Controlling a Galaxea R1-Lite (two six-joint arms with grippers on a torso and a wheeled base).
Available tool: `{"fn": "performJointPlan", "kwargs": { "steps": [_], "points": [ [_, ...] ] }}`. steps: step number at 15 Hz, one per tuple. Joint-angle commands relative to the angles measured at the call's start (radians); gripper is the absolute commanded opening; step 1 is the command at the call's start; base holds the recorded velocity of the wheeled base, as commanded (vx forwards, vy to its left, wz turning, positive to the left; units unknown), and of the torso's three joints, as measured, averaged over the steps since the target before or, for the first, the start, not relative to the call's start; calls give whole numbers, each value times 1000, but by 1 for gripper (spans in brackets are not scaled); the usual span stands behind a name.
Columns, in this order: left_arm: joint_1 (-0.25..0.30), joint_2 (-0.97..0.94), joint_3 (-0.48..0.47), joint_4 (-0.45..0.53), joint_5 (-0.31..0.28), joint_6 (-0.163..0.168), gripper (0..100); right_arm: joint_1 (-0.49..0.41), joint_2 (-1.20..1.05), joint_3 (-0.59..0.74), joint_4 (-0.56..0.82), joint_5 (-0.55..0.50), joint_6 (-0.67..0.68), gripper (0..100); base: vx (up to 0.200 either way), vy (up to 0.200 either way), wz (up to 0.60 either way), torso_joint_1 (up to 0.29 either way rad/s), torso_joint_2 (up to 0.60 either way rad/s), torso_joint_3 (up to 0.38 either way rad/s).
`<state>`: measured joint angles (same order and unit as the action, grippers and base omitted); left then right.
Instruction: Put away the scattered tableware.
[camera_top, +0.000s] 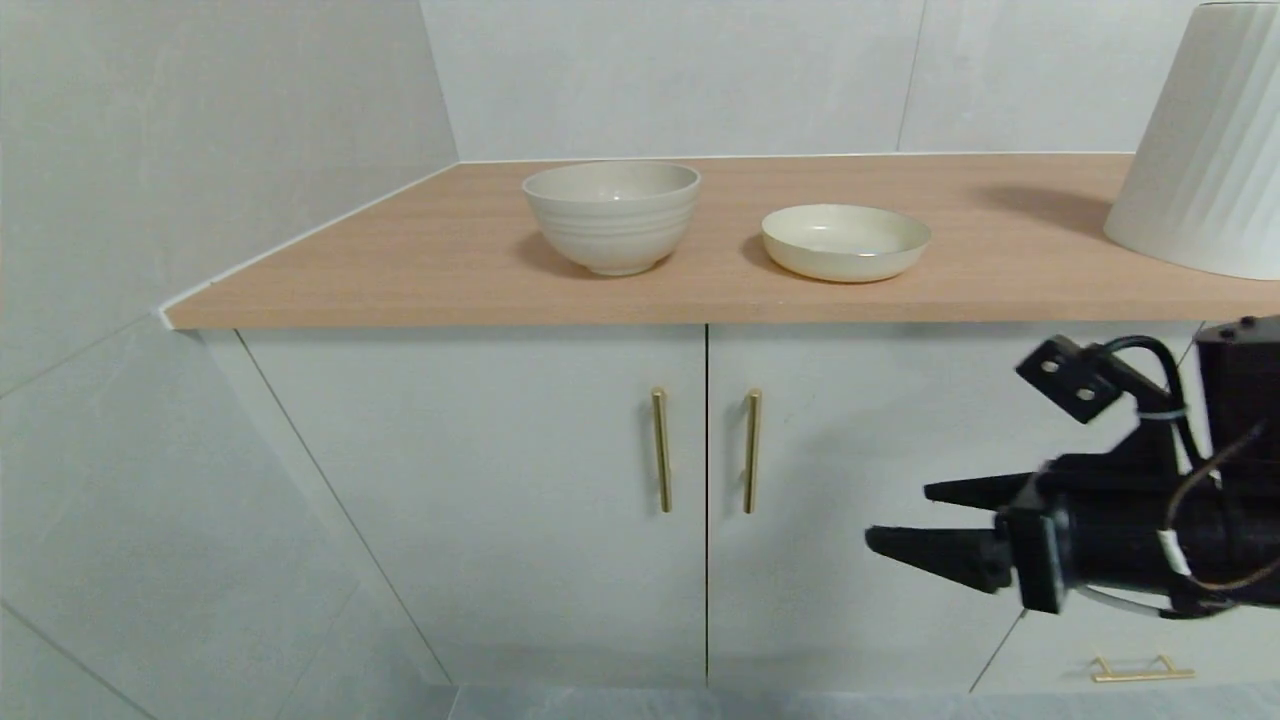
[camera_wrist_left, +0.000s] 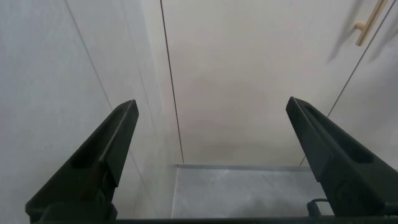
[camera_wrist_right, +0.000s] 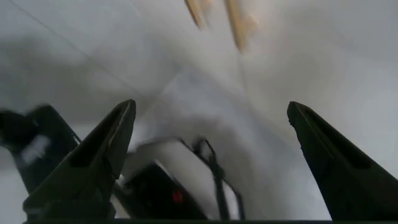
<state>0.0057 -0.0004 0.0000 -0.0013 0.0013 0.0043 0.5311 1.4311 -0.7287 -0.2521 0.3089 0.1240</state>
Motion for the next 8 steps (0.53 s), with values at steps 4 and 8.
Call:
{"fn": "performJointPlan", "kwargs": {
  "steps": [4,8],
  "points": [
    [0,0,0,0,0,0,100,84,312,-187,-52,-5,42,100,0,0,0,0,0,0],
    [0,0,0,0,0,0,100,109,422,-173,-253,-19,80,100,0,0,0,0,0,0]
  ]
}}
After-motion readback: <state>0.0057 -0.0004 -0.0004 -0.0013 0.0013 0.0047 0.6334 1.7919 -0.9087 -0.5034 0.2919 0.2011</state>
